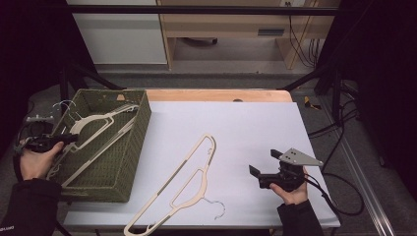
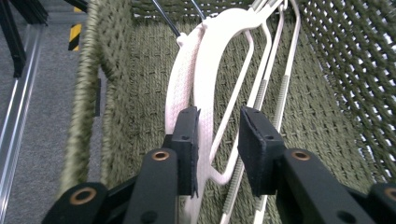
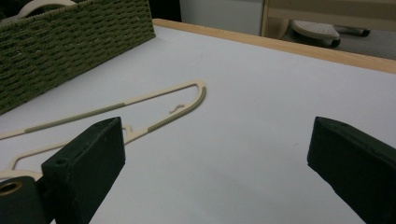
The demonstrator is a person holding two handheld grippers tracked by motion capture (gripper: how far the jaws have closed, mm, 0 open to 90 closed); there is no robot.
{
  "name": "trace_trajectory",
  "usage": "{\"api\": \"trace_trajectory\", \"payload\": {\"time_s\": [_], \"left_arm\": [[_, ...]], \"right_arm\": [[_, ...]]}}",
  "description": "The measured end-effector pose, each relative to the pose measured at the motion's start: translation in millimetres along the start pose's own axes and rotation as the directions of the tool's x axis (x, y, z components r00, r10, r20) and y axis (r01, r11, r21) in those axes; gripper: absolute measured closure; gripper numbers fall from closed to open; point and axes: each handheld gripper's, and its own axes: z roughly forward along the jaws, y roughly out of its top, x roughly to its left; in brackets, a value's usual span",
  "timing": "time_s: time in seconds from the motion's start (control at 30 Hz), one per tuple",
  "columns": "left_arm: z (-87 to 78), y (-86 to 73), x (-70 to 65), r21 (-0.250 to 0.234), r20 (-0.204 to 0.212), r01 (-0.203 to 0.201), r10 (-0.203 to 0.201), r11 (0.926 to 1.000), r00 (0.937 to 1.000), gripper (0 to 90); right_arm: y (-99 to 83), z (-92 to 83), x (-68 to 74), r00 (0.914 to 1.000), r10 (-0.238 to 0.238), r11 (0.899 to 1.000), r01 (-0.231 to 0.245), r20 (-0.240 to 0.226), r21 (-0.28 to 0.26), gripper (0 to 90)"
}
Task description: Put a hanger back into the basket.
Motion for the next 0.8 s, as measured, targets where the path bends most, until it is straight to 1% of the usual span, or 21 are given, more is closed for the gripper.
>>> {"api": "trace_trajectory", "payload": {"time_s": [0.1, 0.13, 0.17, 0.2, 0.23, 0.27, 0.37, 0.43, 0.47, 0.5, 0.53, 0.6, 0.7, 0.8], "left_arm": [[-12.4, -3.5, -4.3, -0.067, 0.039, 0.005, -0.002, 0.9978, 0.9992, 62.8], [-17.2, -4.3, -6.3, -0.089, 0.045, -0.001, 0.005, 0.996, 0.999, 61.2], [-21.9, -5.3, -9.1, -0.112, 0.066, 0.004, 0.004, 0.9937, 0.9978, 59.4], [-26.9, -5.8, -11.7, -0.135, 0.081, -0.001, 0.012, 0.9909, 0.9966, 57.4], [-31.4, -6.2, -15.8, -0.164, 0.097, 0.004, 0.012, 0.9865, 0.9952, 55.0], [-35.7, -6.4, -20.2, -0.189, 0.111, 0.0, 0.021, 0.982, 0.9936, 52.2], [-46.3, -5.9, -35.9, -0.254, 0.142, -0.023, 0.06, 0.9669, 0.988, 44.9], [-51.0, -5.7, -47.9, -0.295, 0.172, -0.038, 0.092, 0.9549, 0.9808, 40.4], [-52.5, -5.4, -55.0, -0.314, 0.192, -0.035, 0.1, 0.9487, 0.9763, 38.0], [-53.6, -5.4, -62.6, -0.333, 0.2, -0.044, 0.116, 0.9418, 0.973, 35.5], [-54.9, -5.3, -70.1, -0.35, 0.21, -0.056, 0.136, 0.9352, 0.9682, 33.1], [-57.4, -4.8, -85.5, -0.372, 0.23, -0.087, 0.182, 0.9243, 0.9559, 28.6], [-60.3, -5.9, -110.2, -0.414, 0.26, -0.108, 0.231, 0.904, 0.9374, 21.7], [-63.4, -8.0, -134.4, -0.439, 0.271, -0.138, 0.277, 0.8878, 0.9217, 13.7]], "right_arm": [[0.1, -0.1, 0.1, 1.0, -0.001, 1.0, 0.001, 0.0, -0.002, 4.7], [0.1, -0.2, 0.2, 1.0, -0.001, 1.0, 0.001, 0.0, -0.002, 4.7], [0.2, -0.4, 0.4, 1.0, 0.002, 1.0, -0.002, -0.004, -0.004, 4.7], [0.3, -0.9, 0.4, 1.0, 0.002, 1.0, -0.002, -0.004, -0.003, 4.7], [0.5, -1.1, 0.6, 1.0, 0.002, 1.0, -0.002, -0.003, -0.007, 4.7], [0.8, -1.4, 0.6, 1.0, 0.002, 1.0, -0.002, -0.005, -0.009, 4.7], [1.7, -2.4, 1.0, 1.0, 0.005, 1.0, -0.005, -0.004, -0.015, 4.7], [2.2, -2.5, 1.4, 1.0, 0.002, 1.0, -0.002, -0.005, -0.018, 4.7], [2.3, -2.7, 1.7, 1.0, 0.002, 1.0, -0.002, -0.006, -0.019, 4.7], [2.4, -2.7, 2.0, 1.0, 0.001, 1.0, -0.002, -0.008, -0.019, 4.7], [2.6, -3.0, 2.0, 0.9999, -0.001, 1.0, 0.001, -0.014, -0.018, 4.8], [3.1, -2.8, 2.6, 0.9999, 0.0, 1.0, 0.0, -0.01, -0.022, 4.8], [4.4, -3.2, 3.9, 0.9999, -0.002, 1.0, 0.002, -0.011, -0.022, 4.8], [6.5, -4.2, 6.4, 0.9997, -0.01, 1.0, 0.009, -0.02, -0.028, 4.7]]}}
